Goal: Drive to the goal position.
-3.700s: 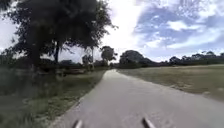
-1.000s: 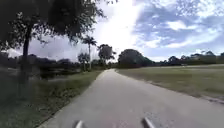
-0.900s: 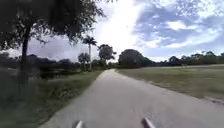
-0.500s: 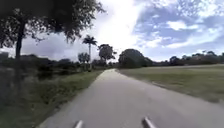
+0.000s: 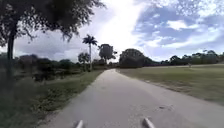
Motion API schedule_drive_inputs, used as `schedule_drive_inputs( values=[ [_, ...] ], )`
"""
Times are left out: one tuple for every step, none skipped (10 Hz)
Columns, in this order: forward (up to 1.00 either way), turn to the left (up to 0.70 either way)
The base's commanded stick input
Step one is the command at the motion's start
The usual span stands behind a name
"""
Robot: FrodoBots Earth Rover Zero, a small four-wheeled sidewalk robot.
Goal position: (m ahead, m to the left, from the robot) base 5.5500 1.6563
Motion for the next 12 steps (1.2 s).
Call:
schedule_drive_inputs(
  values=[
    [0.70,0.00],
    [0.70,0.00],
    [0.70,0.00],
    [0.70,0.00],
    [0.70,0.00],
    [0.70,0.00],
    [0.70,0.00],
    [0.70,0.00],
    [0.70,0.00],
    [0.70,0.00],
    [0.70,0.00],
    [0.70,0.00]
  ],
)
